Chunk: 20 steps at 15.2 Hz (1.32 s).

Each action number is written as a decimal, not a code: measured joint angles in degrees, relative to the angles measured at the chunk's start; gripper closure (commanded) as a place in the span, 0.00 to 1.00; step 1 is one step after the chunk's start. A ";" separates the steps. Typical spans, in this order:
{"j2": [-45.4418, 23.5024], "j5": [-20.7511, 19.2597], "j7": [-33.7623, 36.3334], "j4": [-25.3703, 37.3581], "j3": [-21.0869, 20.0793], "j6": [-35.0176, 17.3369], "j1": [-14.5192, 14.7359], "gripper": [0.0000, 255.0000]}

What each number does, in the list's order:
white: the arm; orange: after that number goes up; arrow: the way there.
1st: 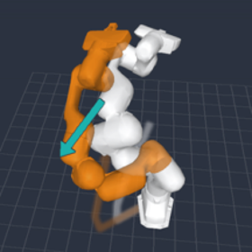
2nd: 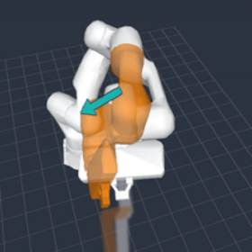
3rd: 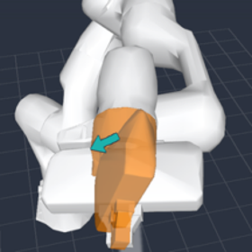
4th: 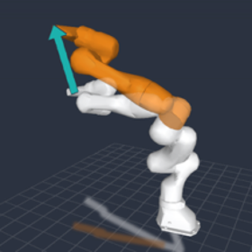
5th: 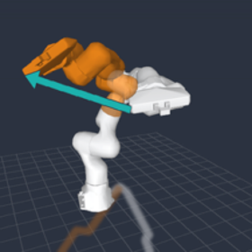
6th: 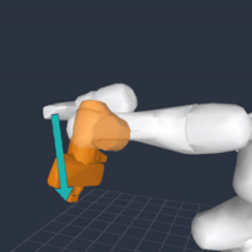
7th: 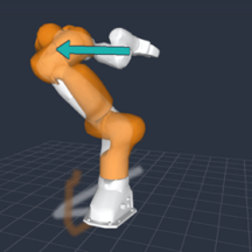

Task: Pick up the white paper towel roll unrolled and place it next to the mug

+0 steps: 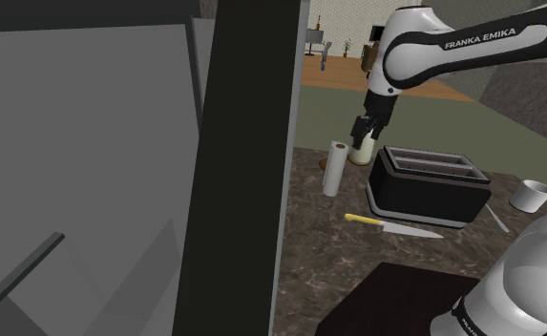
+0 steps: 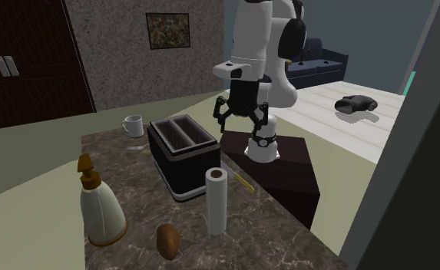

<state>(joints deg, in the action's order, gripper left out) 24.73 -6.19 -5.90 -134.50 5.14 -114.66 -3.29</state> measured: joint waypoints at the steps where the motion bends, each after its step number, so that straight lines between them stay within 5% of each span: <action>1: -1.96 0.10 0.23 0.85 0.13 -1.31 -0.03 0.00; 8: -16.26 1.20 -0.37 8.24 2.16 -9.57 -0.83 0.00; 20: -20.26 1.51 -0.77 6.18 2.69 -15.80 -1.13 0.00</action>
<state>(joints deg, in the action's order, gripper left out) 4.47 -4.68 -6.67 -128.32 7.82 -130.45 -4.43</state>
